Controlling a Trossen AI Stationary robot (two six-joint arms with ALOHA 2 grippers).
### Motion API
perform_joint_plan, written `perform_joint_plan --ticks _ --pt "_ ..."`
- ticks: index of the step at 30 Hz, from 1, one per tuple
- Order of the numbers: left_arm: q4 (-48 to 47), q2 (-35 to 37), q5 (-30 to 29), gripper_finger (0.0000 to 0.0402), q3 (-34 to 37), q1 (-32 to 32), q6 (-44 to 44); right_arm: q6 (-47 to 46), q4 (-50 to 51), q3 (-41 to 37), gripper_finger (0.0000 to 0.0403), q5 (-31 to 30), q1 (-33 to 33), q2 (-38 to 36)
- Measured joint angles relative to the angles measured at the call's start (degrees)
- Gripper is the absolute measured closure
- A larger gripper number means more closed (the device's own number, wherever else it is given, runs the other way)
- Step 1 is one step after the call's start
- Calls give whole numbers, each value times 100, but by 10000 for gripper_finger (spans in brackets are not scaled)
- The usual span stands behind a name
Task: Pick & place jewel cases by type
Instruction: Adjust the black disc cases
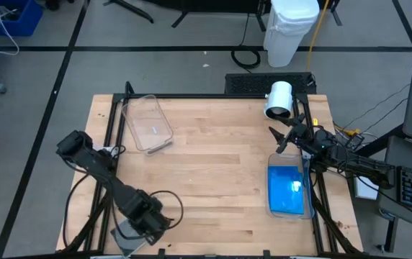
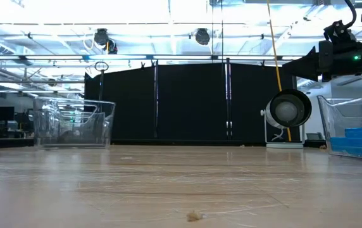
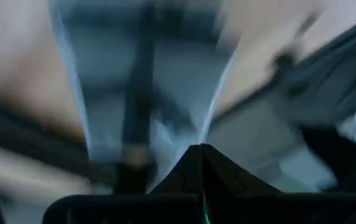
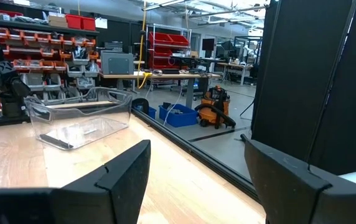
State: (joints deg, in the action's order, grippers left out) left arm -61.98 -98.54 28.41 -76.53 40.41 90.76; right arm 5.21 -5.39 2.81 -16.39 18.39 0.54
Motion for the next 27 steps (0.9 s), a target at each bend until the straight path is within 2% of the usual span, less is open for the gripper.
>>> perform_joint_plan --ticks 2,3,9,16,27 --pt "257 0 821 397 162 66 485 0 0 0 151 0 0 0" --pt "383 0 953 397 208 119 636 0 2 0 151 1 0 0" --pt "1347 0 260 397 575 366 1388 0 2 0 151 1 0 0" --pt "3138 0 602 397 1519 410 2417 0 2 0 151 1 0 0" --pt "3220 0 564 396 2250 546 2890 0 2 0 151 1 0 0"
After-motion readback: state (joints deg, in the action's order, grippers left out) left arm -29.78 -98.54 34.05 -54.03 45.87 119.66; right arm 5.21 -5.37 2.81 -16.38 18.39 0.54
